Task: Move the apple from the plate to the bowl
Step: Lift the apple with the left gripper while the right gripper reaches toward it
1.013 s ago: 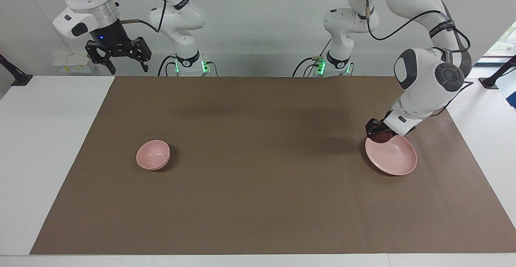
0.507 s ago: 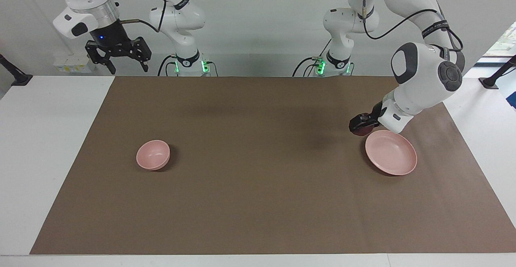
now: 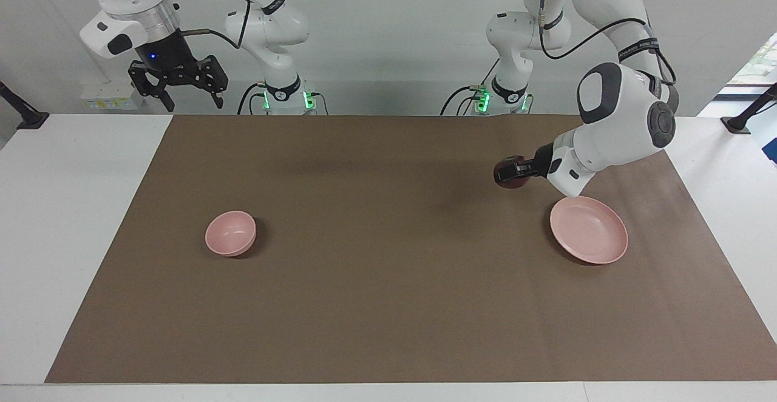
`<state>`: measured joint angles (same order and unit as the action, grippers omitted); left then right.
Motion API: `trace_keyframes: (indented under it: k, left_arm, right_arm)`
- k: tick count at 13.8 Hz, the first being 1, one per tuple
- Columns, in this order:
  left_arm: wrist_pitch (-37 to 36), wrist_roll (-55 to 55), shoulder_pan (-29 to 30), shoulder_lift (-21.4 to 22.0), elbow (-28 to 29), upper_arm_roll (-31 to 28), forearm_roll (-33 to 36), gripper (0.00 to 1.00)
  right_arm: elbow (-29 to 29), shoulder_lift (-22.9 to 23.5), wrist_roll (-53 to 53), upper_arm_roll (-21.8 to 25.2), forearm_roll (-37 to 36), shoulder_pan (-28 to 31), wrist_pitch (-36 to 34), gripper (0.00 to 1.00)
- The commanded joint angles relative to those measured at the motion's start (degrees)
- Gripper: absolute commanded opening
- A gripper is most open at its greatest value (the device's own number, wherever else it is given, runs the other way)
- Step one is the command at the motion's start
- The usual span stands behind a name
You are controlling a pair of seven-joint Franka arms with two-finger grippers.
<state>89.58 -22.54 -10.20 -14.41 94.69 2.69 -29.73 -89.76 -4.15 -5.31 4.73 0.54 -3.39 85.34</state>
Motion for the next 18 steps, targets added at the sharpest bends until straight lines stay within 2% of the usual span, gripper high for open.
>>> trace_keyframes:
  k: [1,4,9,14,18]
  left_arm:
    - [-0.29,-8.72,-3.24,0.26,-0.64,-0.41,-6.71,0.0]
    - [2.7,-18.57,-6.23,0.09,-0.82,0.12,-10.52,0.0]
    - [3.93,-24.9,-6.41,-0.35,-0.64,1.0,-19.74,0.0]
    - [7.36,-33.86,-6.41,-1.41,-0.12,1.35,-33.43,0.0]
    - [16.3,-41.35,-6.41,-1.5,0.15,6.08,-42.94,0.0]
  right_arm:
    - [-0.94,-0.95,-1.64,-0.24,0.42,0.58,0.09,1.0]
    - [-0.94,-0.95,-1.64,-0.24,0.42,0.58,0.09,1.0]
    - [-0.94,-0.95,-1.64,-0.24,0.42,0.58,0.09,1.0]
    - [-0.94,-0.95,-1.64,-0.24,0.42,0.58,0.09,1.0]
    - [-0.94,-1.3,-2.77,0.02,-0.1,0.58,-3.06,1.0]
